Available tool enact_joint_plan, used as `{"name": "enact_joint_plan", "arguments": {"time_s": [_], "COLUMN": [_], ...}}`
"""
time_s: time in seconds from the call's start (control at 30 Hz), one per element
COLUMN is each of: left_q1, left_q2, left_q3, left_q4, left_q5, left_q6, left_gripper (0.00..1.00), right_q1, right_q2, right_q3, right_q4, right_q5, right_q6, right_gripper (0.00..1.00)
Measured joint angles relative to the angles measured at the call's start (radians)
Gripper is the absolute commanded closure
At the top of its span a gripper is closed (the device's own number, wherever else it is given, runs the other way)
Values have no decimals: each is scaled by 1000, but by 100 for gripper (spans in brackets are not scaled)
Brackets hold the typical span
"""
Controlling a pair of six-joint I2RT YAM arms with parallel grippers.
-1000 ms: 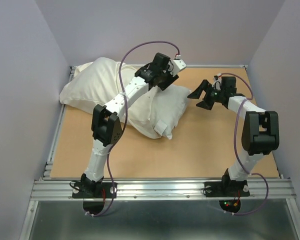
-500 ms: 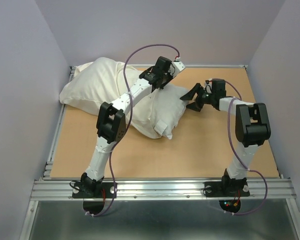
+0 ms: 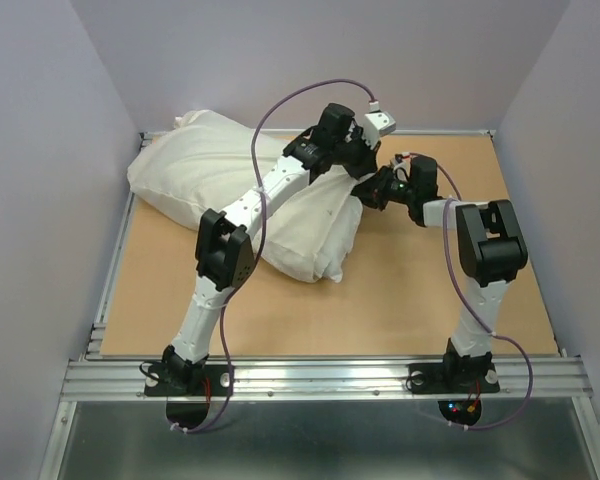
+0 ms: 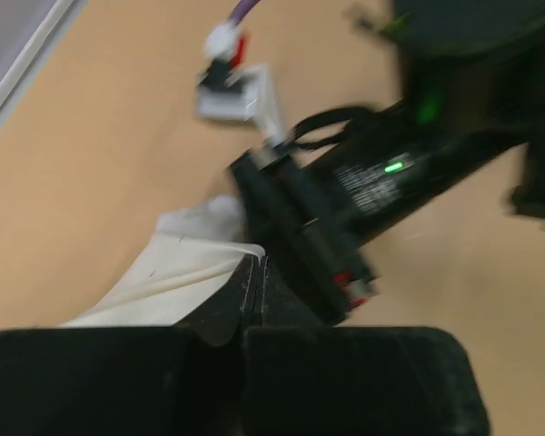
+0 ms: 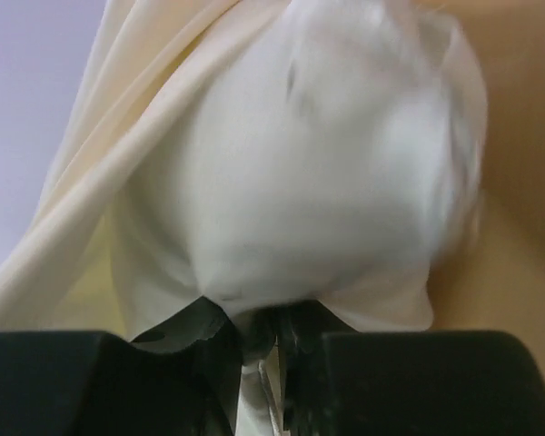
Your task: Put the pillow into the pillowcase
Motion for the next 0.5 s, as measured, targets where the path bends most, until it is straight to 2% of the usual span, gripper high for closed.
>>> {"name": "enact_joint_plan", "arguments": {"time_s": [0.23, 0.27, 0.3, 0.4, 0.43, 0.5], "left_q1": [-84, -82, -79, -61, -52, -41], "left_q2": [-97, -100, -101, -101, -101, -101], "left_q3": [-5, -5, -5, -5, -5, -5], "left_q4": [158, 168, 178, 177, 176, 174], "left_q5": [190, 205, 217, 228, 224, 207], "left_q6": [-232, -246, -258, -269, -266, -257], "left_gripper": [100, 98, 90, 85, 66, 47], "right_q1": [1, 0, -2, -8, -11, -14], "right_q2": [26, 26, 26, 31, 37, 43], "right_q3": [2, 2, 2, 2, 2, 2], "right_q4": [174, 194, 214, 248, 267, 278], "right_q5": [-77, -77, -76, -76, -76, -72], "right_q6": [159, 173, 188, 213, 222, 231], "right_gripper": [77, 76, 76, 75, 74, 65]}}
